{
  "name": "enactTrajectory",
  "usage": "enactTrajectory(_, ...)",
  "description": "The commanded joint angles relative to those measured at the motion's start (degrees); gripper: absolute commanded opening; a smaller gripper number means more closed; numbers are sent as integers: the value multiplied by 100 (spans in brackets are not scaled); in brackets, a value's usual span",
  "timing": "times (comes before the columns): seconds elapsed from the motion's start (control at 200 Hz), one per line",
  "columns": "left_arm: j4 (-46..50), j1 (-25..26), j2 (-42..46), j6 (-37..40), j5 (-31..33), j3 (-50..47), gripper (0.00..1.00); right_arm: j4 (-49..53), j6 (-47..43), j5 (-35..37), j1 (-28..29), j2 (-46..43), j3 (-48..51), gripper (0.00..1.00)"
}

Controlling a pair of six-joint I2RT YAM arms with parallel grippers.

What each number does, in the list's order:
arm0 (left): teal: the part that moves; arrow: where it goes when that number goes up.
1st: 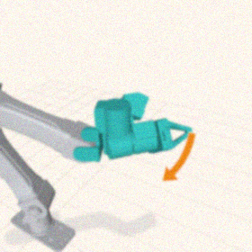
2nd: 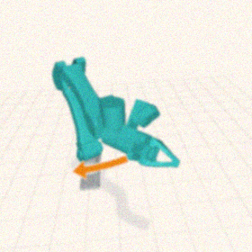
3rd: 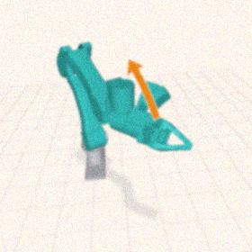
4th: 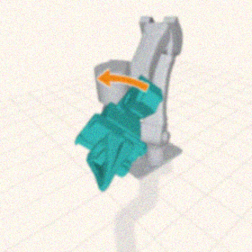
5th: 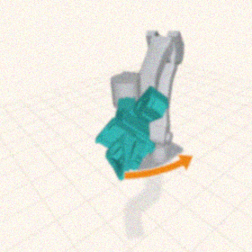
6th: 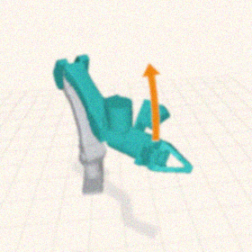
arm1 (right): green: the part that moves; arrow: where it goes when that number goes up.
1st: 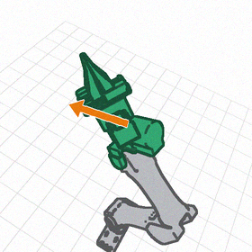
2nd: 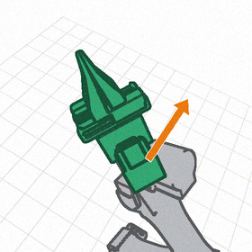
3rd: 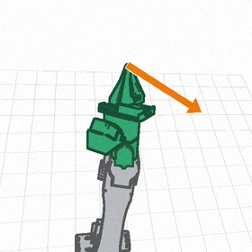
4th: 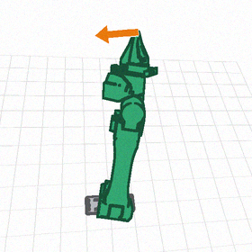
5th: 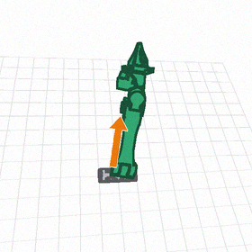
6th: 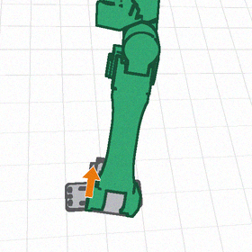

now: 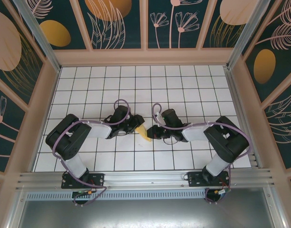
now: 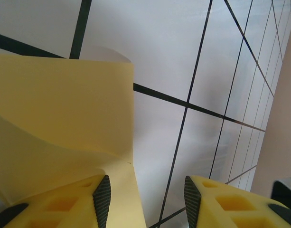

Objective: Fold a paper plane with a square sheet of paper (pick it up from the middle)
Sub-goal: Fold the wing for the fifth time at the center of the table.

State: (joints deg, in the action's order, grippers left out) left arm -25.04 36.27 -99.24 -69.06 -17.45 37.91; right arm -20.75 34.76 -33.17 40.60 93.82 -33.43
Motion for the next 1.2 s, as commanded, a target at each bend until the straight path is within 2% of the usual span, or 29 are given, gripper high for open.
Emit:
enactTrajectory(0.0, 219, -31, -136, 100, -7, 41, 48, -155, -186, -271, 18, 199, 82, 5)
enactTrajectory(0.245, 276, -32, -148, 93, 5, 46, 48, 113, -308, 55, 45, 446, 111, 3)
enactTrajectory(0.44, 314, -40, -136, 103, 14, 49, 48, 244, -327, -28, 124, 549, 41, 6)
enactTrajectory(0.891, 324, -33, -122, 102, 15, 33, 48, 651, -365, 63, 168, -148, -59, 12)
enactTrajectory(1.196, 313, -41, -115, 95, 8, 39, 48, 540, -295, -75, 190, 18, 65, 13)
